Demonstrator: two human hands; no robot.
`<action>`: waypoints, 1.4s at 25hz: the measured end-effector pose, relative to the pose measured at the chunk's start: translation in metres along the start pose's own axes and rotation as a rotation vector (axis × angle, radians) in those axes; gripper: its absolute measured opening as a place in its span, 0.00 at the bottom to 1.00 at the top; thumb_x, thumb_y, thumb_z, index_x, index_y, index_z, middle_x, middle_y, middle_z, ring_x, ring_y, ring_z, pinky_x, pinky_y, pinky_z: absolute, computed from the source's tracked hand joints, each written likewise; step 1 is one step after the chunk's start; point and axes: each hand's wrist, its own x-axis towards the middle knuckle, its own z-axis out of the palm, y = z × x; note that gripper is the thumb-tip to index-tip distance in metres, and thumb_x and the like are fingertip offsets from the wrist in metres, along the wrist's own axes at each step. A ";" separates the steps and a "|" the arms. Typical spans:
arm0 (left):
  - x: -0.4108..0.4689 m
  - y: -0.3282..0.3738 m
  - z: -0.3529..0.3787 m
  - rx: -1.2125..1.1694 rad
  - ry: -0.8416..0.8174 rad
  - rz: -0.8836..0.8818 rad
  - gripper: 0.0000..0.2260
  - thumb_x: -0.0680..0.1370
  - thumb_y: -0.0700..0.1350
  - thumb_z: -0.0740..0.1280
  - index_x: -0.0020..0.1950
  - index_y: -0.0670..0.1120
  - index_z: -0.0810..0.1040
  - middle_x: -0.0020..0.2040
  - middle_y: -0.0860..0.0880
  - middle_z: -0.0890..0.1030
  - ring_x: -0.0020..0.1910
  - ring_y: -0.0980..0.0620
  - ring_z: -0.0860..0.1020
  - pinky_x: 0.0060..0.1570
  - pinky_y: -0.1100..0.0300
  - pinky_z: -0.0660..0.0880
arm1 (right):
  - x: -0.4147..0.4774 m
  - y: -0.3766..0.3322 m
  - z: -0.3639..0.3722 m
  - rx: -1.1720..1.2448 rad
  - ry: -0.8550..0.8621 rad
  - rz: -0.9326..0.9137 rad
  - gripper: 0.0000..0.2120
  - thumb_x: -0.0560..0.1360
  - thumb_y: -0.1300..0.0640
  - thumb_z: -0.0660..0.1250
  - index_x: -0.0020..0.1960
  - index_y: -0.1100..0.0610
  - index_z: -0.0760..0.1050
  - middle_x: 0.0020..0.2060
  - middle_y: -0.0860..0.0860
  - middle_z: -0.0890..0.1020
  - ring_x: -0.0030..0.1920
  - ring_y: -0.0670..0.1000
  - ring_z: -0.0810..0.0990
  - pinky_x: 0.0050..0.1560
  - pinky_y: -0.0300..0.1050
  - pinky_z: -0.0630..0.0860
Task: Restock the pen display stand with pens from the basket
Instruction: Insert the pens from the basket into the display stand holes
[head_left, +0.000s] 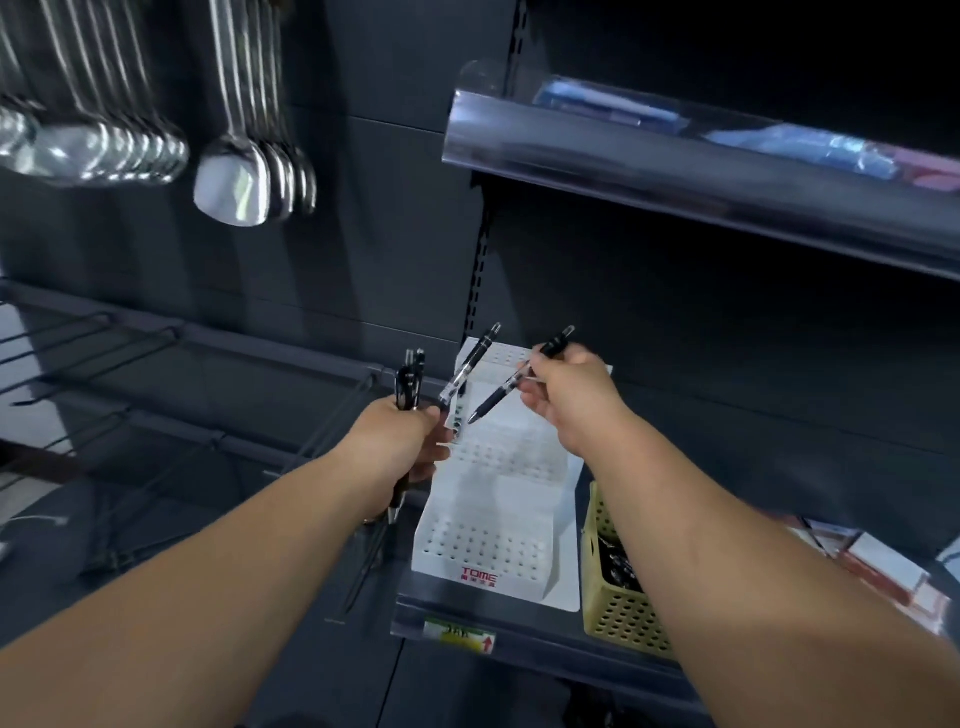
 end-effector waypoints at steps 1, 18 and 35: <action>0.000 -0.001 -0.008 -0.024 0.015 0.005 0.03 0.81 0.41 0.61 0.53 0.43 0.73 0.41 0.44 0.82 0.34 0.49 0.79 0.29 0.60 0.70 | 0.002 0.000 0.003 -0.026 0.005 -0.045 0.06 0.80 0.62 0.62 0.46 0.55 0.73 0.42 0.52 0.80 0.37 0.47 0.78 0.39 0.39 0.76; 0.084 -0.038 -0.018 -0.231 0.025 -0.167 0.11 0.81 0.41 0.62 0.63 0.44 0.75 0.45 0.46 0.85 0.36 0.52 0.79 0.31 0.61 0.70 | 0.107 0.058 0.037 -0.768 0.010 -0.320 0.09 0.79 0.56 0.61 0.45 0.62 0.70 0.38 0.54 0.76 0.47 0.60 0.81 0.37 0.47 0.68; 0.096 -0.056 -0.022 -0.220 0.005 -0.177 0.11 0.80 0.41 0.63 0.63 0.44 0.76 0.44 0.47 0.84 0.37 0.52 0.79 0.32 0.62 0.70 | 0.115 0.089 0.051 -0.987 -0.023 -0.229 0.08 0.79 0.60 0.60 0.41 0.59 0.68 0.38 0.52 0.76 0.44 0.58 0.80 0.37 0.47 0.70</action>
